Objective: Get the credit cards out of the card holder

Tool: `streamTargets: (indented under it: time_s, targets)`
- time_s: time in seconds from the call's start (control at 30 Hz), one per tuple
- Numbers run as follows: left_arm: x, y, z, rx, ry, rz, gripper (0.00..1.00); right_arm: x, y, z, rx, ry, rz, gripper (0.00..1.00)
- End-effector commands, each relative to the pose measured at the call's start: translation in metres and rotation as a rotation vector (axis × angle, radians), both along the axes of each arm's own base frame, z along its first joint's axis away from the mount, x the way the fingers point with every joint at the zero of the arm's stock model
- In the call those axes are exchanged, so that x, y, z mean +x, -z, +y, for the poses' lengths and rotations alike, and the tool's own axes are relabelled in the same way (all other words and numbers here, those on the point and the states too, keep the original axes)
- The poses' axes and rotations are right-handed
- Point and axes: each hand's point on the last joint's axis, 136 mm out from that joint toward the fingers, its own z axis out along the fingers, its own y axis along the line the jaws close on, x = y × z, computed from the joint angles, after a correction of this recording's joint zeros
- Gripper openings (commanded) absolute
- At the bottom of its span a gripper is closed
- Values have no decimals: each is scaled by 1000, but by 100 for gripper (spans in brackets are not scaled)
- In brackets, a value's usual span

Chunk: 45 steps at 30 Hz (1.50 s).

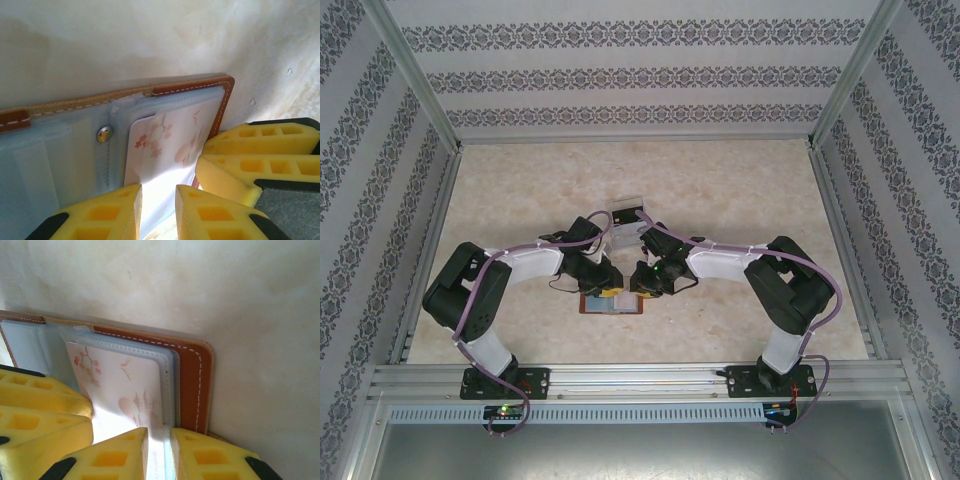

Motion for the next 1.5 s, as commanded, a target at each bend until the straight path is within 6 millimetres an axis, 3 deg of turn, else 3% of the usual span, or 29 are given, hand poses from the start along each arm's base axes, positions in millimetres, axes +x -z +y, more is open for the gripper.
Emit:
streamTargets:
  time_s: [0.0, 0.33, 0.43, 0.77, 0.97, 1.1, 1.47]
  targets:
    - [-5, 5, 12, 83, 18, -2, 25, -8, 17, -13, -56, 4, 42, 22]
    - [0, -10, 13, 84, 11, -39, 26, -8, 17, -13, -55, 5, 42, 22]
    - [3, -17, 12, 72, 3, -63, 31, -8, 17, -13, -55, 5, 40, 22]
    - [4, -8, 14, 36, -27, -35, 33, -8, 17, -10, -52, -4, 44, 22]
    - [12, -24, 13, 8, -43, -91, 33, -8, 18, -11, -52, -5, 47, 22]
    - [11, -17, 24, 69, -48, -85, 33, -9, 19, -10, -52, -6, 52, 22]
    - [4, 3, 27, 88, -42, -32, 33, -9, 17, -9, -49, -13, 56, 23]
